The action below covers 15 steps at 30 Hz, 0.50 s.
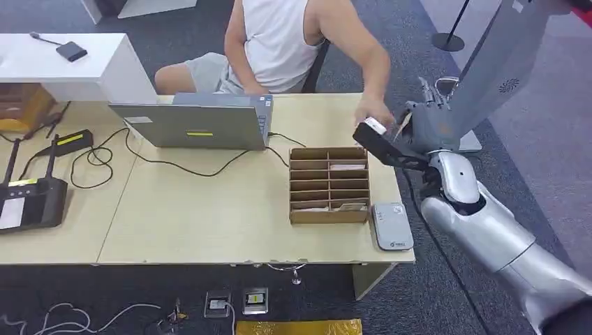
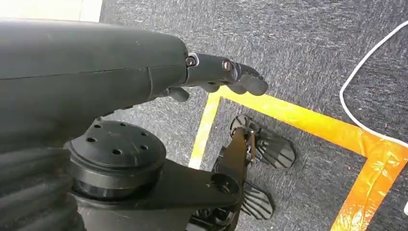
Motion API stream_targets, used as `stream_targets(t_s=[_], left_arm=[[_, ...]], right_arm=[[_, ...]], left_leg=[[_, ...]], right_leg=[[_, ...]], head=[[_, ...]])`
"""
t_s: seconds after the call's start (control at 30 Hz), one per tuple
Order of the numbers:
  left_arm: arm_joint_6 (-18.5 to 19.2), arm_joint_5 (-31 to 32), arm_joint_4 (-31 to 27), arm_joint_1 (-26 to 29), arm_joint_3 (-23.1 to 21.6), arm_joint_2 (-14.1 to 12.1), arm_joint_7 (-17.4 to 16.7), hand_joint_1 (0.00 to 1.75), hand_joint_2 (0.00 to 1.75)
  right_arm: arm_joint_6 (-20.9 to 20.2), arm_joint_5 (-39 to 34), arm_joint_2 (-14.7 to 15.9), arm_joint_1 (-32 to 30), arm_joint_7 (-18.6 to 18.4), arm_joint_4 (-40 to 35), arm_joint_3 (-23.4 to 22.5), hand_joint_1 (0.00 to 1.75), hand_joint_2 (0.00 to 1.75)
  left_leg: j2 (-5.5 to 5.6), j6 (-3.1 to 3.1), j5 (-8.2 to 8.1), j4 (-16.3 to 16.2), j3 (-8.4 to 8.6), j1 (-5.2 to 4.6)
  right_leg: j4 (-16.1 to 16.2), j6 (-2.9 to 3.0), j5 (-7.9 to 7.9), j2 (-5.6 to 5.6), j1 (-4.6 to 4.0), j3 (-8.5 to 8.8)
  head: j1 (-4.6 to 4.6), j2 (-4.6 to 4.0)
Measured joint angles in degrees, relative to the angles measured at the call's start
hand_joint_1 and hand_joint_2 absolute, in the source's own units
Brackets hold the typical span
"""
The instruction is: Pass the card to the sensor for recognition and then transmit it.
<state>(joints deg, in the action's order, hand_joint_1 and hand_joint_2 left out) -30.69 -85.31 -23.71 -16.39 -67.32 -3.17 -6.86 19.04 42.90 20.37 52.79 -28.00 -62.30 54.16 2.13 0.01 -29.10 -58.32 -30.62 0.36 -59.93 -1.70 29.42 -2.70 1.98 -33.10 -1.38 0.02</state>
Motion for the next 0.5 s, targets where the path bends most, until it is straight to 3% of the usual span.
stream_targets(t_s=[0.47,0.5], left_arm=[[-0.4,0.0,0.9,1.5,1.6,-0.5,0.6,0.00,1.75],[-0.4,0.0,1.0,1.6,1.8,-0.5,0.6,0.00,1.75]], right_arm=[[3.3,1.0,-8.1,3.6,3.3,11.2,4.8,1.54,1.75],[3.6,1.0,-8.5,3.7,3.3,11.8,5.1,0.19,1.75]], left_leg=[[0.05,0.00,0.00,0.0,-0.04,0.00],[0.05,0.00,0.00,0.0,-0.04,0.00]], right_leg=[[0.0,0.00,0.00,0.00,0.00,-0.02],[0.0,0.00,0.00,0.01,0.00,-0.02]], head=[[0.00,0.00],[0.02,0.00]])
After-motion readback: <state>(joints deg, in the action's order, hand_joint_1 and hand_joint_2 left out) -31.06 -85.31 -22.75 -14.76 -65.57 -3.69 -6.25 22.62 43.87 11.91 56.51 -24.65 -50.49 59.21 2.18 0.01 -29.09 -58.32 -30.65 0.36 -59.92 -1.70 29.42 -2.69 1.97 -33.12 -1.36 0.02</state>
